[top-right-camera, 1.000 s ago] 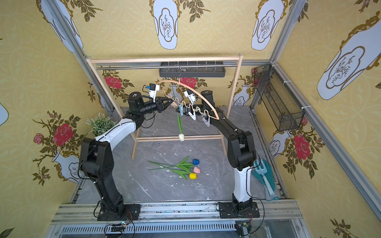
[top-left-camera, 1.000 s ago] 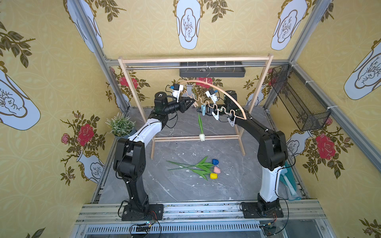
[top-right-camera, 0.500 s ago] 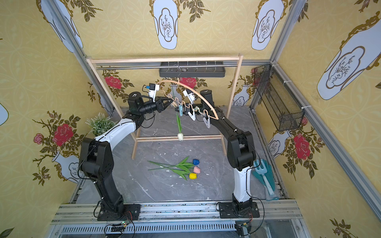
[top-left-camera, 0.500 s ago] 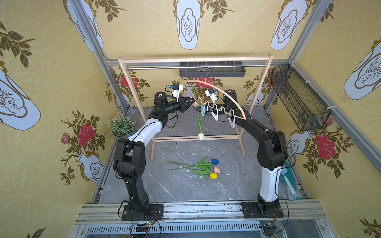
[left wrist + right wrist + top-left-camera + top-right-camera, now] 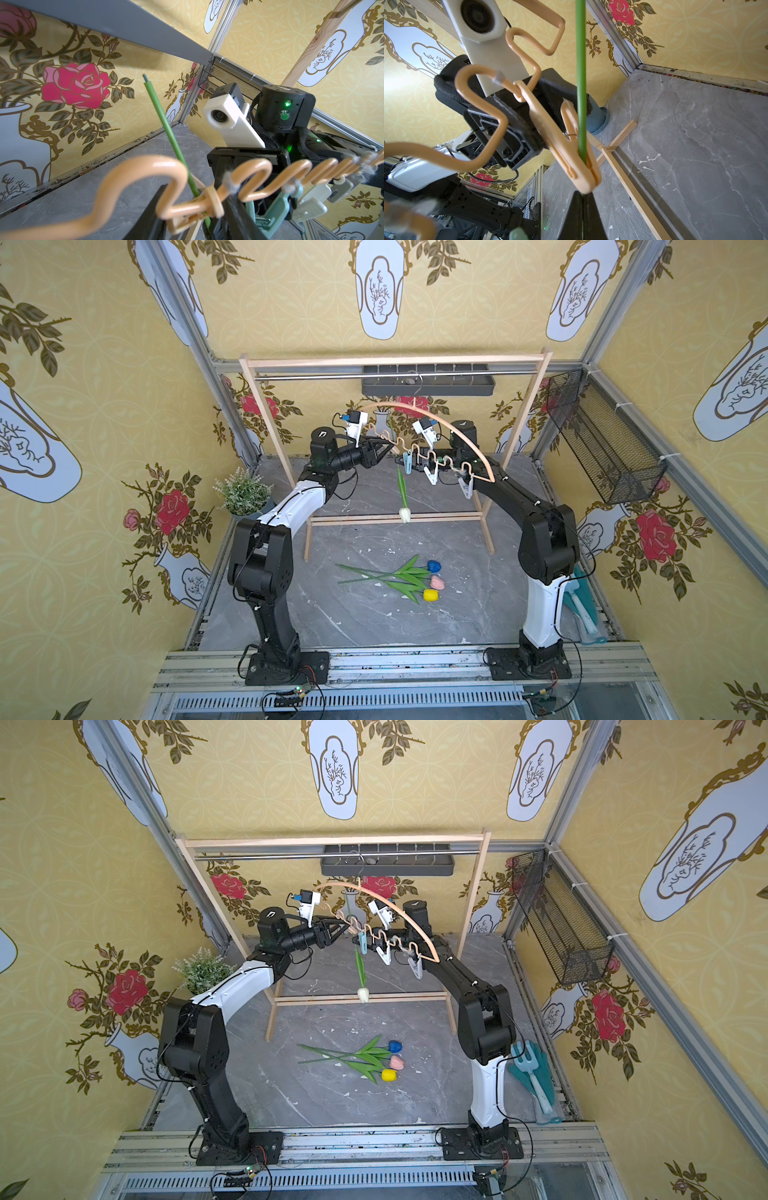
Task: Dry the flowers on a clothes hanger
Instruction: Clamp the flower onto the hanger, then pick up the flower at the center of the board.
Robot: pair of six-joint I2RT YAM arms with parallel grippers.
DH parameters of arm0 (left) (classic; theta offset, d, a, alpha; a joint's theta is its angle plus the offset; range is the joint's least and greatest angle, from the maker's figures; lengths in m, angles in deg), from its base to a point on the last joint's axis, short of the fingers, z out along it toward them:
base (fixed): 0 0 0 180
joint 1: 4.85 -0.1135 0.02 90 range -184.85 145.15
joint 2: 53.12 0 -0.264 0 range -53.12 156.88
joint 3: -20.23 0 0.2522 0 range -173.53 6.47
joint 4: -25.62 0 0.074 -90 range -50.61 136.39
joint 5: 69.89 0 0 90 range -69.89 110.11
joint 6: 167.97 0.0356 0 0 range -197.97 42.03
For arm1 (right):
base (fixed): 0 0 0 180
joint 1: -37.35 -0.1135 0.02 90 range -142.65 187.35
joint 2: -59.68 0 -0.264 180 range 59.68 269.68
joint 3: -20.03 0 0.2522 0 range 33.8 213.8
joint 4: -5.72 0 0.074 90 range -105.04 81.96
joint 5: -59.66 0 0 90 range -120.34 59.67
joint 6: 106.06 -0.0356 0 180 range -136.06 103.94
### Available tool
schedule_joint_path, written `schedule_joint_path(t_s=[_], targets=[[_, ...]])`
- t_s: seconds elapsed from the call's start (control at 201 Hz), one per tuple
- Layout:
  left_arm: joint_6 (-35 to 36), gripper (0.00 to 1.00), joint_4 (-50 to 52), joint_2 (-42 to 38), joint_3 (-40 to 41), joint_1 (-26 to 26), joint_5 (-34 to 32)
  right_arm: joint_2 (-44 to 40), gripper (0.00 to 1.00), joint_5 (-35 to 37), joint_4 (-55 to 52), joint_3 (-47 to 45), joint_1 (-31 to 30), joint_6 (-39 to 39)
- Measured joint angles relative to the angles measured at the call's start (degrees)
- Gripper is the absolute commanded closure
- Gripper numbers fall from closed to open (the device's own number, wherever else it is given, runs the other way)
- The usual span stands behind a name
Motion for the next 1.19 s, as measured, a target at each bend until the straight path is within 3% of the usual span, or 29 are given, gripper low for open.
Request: schedule_joint_path(t_s=[0.09,0.234,0.443,0.732,0.866,1.051,1.195], targets=[[0.0,0.43,0.0,-1.2,1.3,-0.5,-1.1,-0.1,1.0,0.2,0.0,-0.4,0.0,0.1],[-0.5,0.39,-0.8,-3.7,4.7,-1.5,-2.9,-0.7,0.73,1.1,0.0,-2.4,0.3,0.2],[-0.5,0.39,-0.6,-6.7,8.9,-1.3,-3.7,-2.4,0.63,3.2,0.2,-6.6,1.0,0.2],[-1.3,0.38,-0.4,-12.0,15.9,-1.4,-5.8,-10.0,0.57,11.5,5.3,-24.8,5.7,-1.7],[-2.2,0.39,-0.2,-16.2,21.2,-1.3,-8.2,-15.8,0.55,16.5,5.8,-34.7,5.1,-1.4],[-3.7,0.39,2.2,-24.3,29.4,-1.0,-12.3,-23.5,0.49,23.2,7.1,-48.0,2.3,-1.1],[-4.5,0.39,8.2,-32.9,36.0,-0.9,-17.9,-27.6,0.49,27.7,7.0,-53.1,-5.6,1.5]])
